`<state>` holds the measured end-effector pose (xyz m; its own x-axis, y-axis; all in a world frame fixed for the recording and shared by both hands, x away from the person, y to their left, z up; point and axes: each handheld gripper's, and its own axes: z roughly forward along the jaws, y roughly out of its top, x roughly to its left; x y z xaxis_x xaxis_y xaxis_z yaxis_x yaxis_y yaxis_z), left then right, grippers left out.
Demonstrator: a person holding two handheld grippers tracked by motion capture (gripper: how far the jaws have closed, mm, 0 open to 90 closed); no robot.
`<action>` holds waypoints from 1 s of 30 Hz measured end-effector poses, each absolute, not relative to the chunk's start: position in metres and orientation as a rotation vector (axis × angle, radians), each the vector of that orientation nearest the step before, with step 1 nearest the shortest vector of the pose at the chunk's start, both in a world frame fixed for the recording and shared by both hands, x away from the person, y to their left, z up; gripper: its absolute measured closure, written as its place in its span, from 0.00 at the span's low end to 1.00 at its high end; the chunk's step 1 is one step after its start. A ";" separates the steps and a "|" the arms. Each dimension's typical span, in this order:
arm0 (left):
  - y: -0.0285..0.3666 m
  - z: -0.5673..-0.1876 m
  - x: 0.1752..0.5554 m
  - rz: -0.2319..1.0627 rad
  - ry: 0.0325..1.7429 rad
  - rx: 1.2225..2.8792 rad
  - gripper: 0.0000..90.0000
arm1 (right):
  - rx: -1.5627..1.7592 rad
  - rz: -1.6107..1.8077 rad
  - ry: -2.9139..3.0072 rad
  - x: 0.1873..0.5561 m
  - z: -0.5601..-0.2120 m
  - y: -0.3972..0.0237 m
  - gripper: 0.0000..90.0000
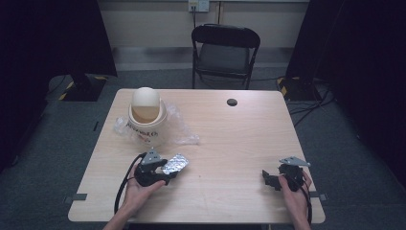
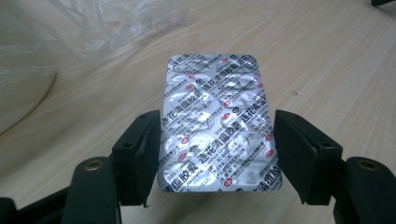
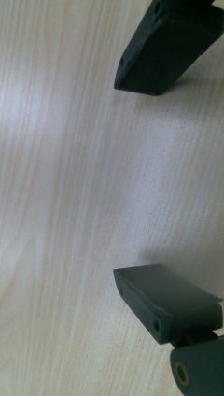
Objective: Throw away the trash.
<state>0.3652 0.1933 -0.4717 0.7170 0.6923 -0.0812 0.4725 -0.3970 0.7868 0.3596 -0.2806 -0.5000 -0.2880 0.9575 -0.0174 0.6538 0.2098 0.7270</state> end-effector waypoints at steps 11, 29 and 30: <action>0.216 -0.451 0.362 0.353 0.900 1.997 0.38 | 1.490 0.856 2.020 0.360 -0.500 -0.281 0.09; 0.237 -0.422 0.359 0.385 0.872 1.967 0.38 | 1.490 0.856 2.020 0.360 -0.500 -0.281 0.09; 0.237 -0.422 0.359 0.385 0.872 1.967 0.38 | 1.490 0.856 2.020 0.360 -0.500 -0.281 0.09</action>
<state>0.3595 0.2371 -0.4221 0.7001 0.7100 -0.0758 0.4224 -0.3261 0.8457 0.3597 -0.2806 -0.5000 -0.2884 0.9574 -0.0167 0.6540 0.2097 0.7269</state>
